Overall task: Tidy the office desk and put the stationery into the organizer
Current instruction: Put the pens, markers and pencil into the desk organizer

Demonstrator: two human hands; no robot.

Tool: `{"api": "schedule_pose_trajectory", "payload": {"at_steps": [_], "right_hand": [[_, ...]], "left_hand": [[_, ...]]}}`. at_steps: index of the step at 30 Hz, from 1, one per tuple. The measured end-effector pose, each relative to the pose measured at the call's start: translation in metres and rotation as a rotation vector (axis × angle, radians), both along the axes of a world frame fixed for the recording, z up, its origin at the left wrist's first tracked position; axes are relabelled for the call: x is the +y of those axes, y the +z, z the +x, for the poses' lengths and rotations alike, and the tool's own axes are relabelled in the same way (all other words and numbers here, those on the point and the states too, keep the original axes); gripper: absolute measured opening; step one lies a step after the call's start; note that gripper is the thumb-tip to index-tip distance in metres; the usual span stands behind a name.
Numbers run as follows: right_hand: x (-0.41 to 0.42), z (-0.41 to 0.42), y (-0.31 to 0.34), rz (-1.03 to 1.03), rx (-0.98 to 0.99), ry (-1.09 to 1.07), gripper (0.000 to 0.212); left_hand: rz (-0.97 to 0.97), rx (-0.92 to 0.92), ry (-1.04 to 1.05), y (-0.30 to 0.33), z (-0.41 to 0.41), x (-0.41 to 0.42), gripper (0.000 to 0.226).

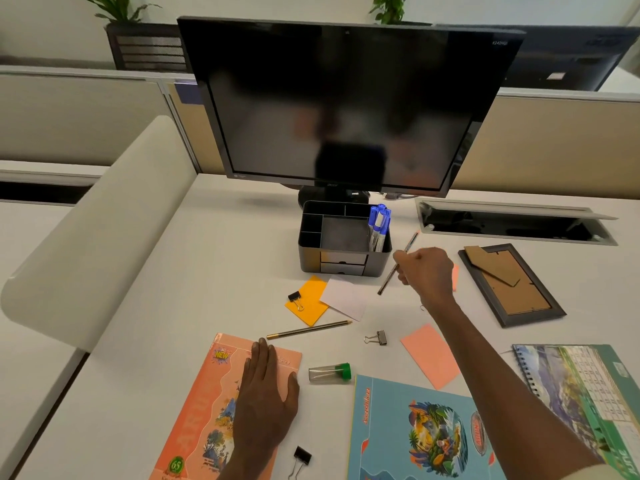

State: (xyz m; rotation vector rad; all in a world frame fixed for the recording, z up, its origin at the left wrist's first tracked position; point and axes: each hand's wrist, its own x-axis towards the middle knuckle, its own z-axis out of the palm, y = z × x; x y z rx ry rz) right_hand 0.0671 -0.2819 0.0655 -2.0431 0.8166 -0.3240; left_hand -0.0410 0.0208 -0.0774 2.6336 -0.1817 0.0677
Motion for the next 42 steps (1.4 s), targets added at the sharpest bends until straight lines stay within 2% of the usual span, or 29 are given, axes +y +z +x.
{"api": "schedule_pose_trajectory", "payload": {"at_steps": [9, 13, 22, 32, 37, 42], "right_hand": [[0.050, 0.047, 0.054, -0.113, -0.365, 0.210, 0.014], [0.066, 0.075, 0.052, -0.157, -0.415, 0.279, 0.013], [0.091, 0.128, 0.024, -0.248, -0.277, 0.380, 0.013], [0.087, 0.142, -0.005, -0.327, -0.020, 0.495, 0.016], [0.083, 0.140, -0.006, -0.339, -0.013, 0.530, 0.025], [0.081, 0.137, -0.002, -0.309, -0.047, 0.539, 0.025]], "left_hand": [[-0.032, 0.007, -0.013, 0.000, 0.000, 0.002, 0.075], [-0.046, 0.002, -0.012, 0.000, 0.001, 0.001, 0.075], [-0.033, -0.005, -0.008, -0.003, 0.000, 0.002, 0.075], [-0.033, -0.016, 0.000, -0.002, -0.001, 0.001, 0.074], [-0.038, -0.017, 0.005, 0.000, -0.001, 0.001, 0.073], [-0.051, -0.018, 0.002, 0.001, -0.002, 0.000, 0.072]]}}
